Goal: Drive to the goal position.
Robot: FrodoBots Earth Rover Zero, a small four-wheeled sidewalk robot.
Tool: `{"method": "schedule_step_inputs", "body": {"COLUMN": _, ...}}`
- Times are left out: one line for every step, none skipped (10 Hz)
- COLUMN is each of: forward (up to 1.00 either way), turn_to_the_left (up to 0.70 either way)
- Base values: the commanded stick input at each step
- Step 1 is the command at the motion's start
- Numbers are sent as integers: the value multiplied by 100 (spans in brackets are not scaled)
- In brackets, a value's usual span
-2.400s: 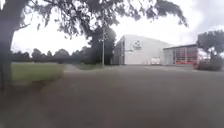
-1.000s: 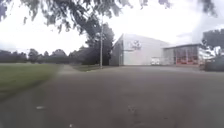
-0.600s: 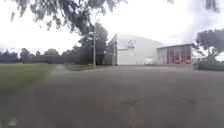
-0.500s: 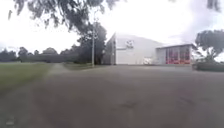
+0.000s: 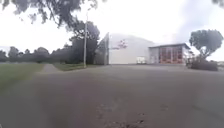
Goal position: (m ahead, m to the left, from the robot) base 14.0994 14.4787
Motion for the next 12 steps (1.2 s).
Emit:
{"method": "schedule_step_inputs", "body": {"forward": 100, "turn_to_the_left": 0}}
{"method": "schedule_step_inputs", "body": {"forward": 100, "turn_to_the_left": 0}}
{"method": "schedule_step_inputs", "body": {"forward": 100, "turn_to_the_left": 0}}
{"method": "schedule_step_inputs", "body": {"forward": 100, "turn_to_the_left": 0}}
{"method": "schedule_step_inputs", "body": {"forward": 100, "turn_to_the_left": 0}}
{"method": "schedule_step_inputs", "body": {"forward": 100, "turn_to_the_left": 0}}
{"method": "schedule_step_inputs", "body": {"forward": 100, "turn_to_the_left": 0}}
{"method": "schedule_step_inputs", "body": {"forward": 100, "turn_to_the_left": 0}}
{"method": "schedule_step_inputs", "body": {"forward": 100, "turn_to_the_left": 0}}
{"method": "schedule_step_inputs", "body": {"forward": 100, "turn_to_the_left": 0}}
{"method": "schedule_step_inputs", "body": {"forward": 100, "turn_to_the_left": 0}}
{"method": "schedule_step_inputs", "body": {"forward": 100, "turn_to_the_left": 0}}
